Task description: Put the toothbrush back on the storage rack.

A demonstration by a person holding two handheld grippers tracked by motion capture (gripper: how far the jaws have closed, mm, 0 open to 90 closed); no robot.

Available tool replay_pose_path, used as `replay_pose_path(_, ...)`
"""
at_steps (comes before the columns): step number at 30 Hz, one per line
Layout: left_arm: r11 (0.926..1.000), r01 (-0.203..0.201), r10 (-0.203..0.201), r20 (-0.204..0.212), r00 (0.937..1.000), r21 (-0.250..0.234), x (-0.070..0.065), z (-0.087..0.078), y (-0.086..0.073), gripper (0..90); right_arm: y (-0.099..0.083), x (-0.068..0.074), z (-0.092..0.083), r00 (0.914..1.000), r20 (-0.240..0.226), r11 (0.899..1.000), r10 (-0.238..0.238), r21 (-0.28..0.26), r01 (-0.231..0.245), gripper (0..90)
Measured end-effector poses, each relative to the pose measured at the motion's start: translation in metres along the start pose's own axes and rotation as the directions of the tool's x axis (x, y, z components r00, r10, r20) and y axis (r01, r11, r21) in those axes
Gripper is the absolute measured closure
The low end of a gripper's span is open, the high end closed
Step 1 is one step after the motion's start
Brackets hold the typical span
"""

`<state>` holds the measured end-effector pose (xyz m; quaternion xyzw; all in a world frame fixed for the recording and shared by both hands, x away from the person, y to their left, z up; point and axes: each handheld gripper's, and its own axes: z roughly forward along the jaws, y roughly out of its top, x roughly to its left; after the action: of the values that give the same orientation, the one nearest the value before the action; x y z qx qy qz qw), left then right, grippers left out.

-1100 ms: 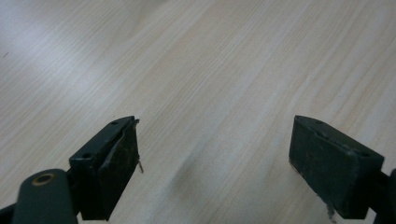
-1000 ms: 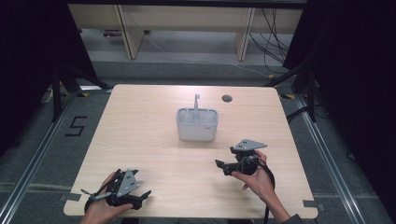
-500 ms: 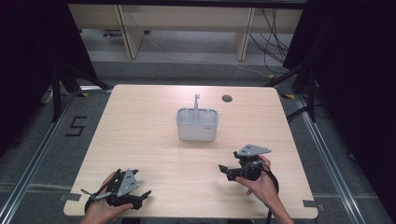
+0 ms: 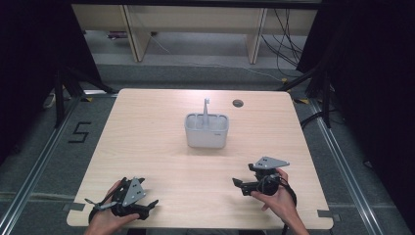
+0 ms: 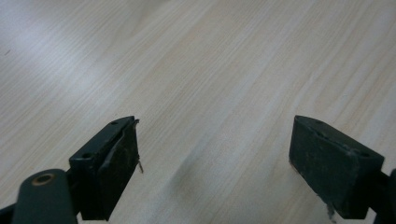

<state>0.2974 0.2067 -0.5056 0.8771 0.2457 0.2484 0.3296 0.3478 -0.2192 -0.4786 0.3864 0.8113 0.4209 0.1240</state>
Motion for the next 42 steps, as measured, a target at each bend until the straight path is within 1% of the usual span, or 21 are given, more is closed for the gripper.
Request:
replay_pose_path(1, 1.0, -0.002, 0.002, 0.001, 1.0, 0.0, 0.0, 0.0, 0.0, 15.3, 0.0, -0.001, -0.001, 0.9998, 0.012, 1.0, -0.018, -0.002, 0.018, 17.4)
replay_pose_path(2, 1.0, 0.002, -0.002, 0.002, 1.0, 0.004, 0.0, -0.001, 0.0, 15.3, -0.002, 0.0, -0.001, 1.0, -0.005, 1.0, 0.002, -0.003, -0.002, 17.3)
replay_pose_path(3, 1.0, 0.003, -0.003, 0.001, 1.0, 0.002, 0.0, -0.001, 0.0, 15.3, -0.002, -0.001, -0.003, 0.9996, 0.011, 1.0, -0.026, -0.006, 0.026, 17.3)
replay_pose_path(4, 1.0, 0.007, -0.007, 0.0, 1.0, -0.001, 0.0, 0.0, 0.0, 15.2, -0.003, 0.001, -0.002, 0.9999, -0.005, 1.0, 0.01, -0.014, -0.01, 17.3)
replay_pose_path(5, 1.0, 0.002, -0.002, 0.001, 1.0, -0.001, 0.0, 0.0, 0.0, 15.2, -0.004, -0.001, -0.003, 0.9998, 0.007, 1.0, -0.017, -0.009, 0.017, 17.2)
replay_pose_path(7, 1.0, -0.001, 0.001, 0.003, 1.0, 0.002, 0.0, 0.0, 0.0, 15.3, -0.006, 0.001, -0.005, 1.0, 0.004, 1.0, 0.005, 0.009, -0.005, 17.0)
replay_pose_path(9, 1.0, -0.004, 0.004, 0.005, 1.0, 0.004, 0.0, 0.0, 0.0, 15.3, -0.008, -0.001, -0.005, 0.9998, 0.01, 1.0, -0.019, 0.011, 0.019, 16.8)
replay_pose_path(10, 1.0, 0.001, -0.001, 0.002, 1.0, 0.003, 0.0, 0.0, 0.0, 15.3, -0.009, 0.001, -0.005, 1.0, -0.003, 1.0, 0.002, 0.023, -0.002, 16.7)
replay_pose_path(12, 0.9999, 0.012, -0.012, -0.001, 0.9999, 0.0, 0.0, 0.0, 0.0, 15.3, -0.011, 0.0, -0.006, 0.9995, 0.012, 0.999, -0.028, 0.03, 0.028, 16.3)
replay_pose_path(22, 1.0, -0.005, 0.005, -0.002, 1.0, 0.003, 0.0, -0.001, 0.0, 15.3, -0.02, 0.005, -0.009, 1.0, 0.001, 0.996, -0.008, 0.088, 0.008, 16.3)
replay_pose_path(23, 1.0, -0.004, 0.004, 0.001, 1.0, 0.003, 0.0, -0.001, 0.0, 15.3, -0.022, 0.003, -0.008, 0.9992, 0.004, 0.996, -0.039, 0.077, 0.039, 16.3)
replay_pose_path(26, 1.0, 0.005, -0.005, 0.002, 1.0, 0.003, -0.001, 0.0, 0.0, 15.3, -0.025, 0.003, -0.01, 0.9994, 0.005, 0.995, -0.034, 0.093, 0.034, 16.4)
replay_pose_path(27, 0.9999, -0.011, 0.011, 0.004, 0.9999, 0.007, 0.0, 0.0, 0.0, 15.3, -0.026, 0.004, -0.01, 0.9996, -0.004, 0.995, -0.029, 0.097, 0.029, 16.4)
replay_pose_path(28, 0.9999, -0.012, 0.012, 0.006, 0.9999, 0.01, 0.0, -0.001, 0.0, 15.3, -0.027, 0.006, -0.011, 1.0, -0.002, 0.995, 0.002, 0.101, -0.002, 16.4)
replay_pose_path(31, 1.0, -0.006, 0.006, -0.001, 1.0, 0.002, 0.0, -0.001, 0.0, 15.3, -0.03, 0.003, -0.012, 0.9989, -0.004, 0.993, -0.047, 0.105, 0.047, 16.4)
replay_pose_path(32, 1.0, -0.002, 0.002, 0.0, 1.0, 0.002, 0.0, -0.001, 0.0, 15.3, -0.031, 0.005, -0.013, 0.9995, 0.007, 0.993, -0.03, 0.118, 0.029, 16.4)
replay_pose_path(35, 0.9999, -0.008, 0.008, 0.002, 1.0, 0.006, 0.0, 0.0, 0.0, 15.3, -0.034, 0.006, -0.014, 0.999, 0.009, 0.992, -0.044, 0.123, 0.042, 16.4)
replay_pose_path(36, 0.9999, -0.009, 0.009, 0.003, 1.0, 0.007, 0.0, 0.0, 0.0, 15.3, -0.035, 0.009, -0.015, 1.0, 0.004, 0.992, -0.007, 0.127, 0.006, 16.4)
replay_pose_path(37, 0.9999, -0.013, 0.013, 0.005, 0.9999, 0.01, 0.0, 0.0, 0.0, 15.3, -0.035, 0.007, -0.014, 0.9992, 0.005, 0.992, -0.04, 0.122, 0.039, 16.4)
replay_pose_path(41, 1.0, -0.002, 0.002, 0.002, 1.0, 0.007, -0.001, 0.0, 0.0, 15.3, -0.038, 0.011, -0.016, 0.9998, 0.012, 0.988, -0.018, 0.151, 0.016, 16.4)
replay_pose_path(42, 1.0, -0.003, 0.003, 0.003, 1.0, 0.007, -0.001, -0.001, 0.0, 15.3, -0.039, 0.009, -0.016, 0.9987, 0.007, 0.988, -0.051, 0.145, 0.049, 16.4)
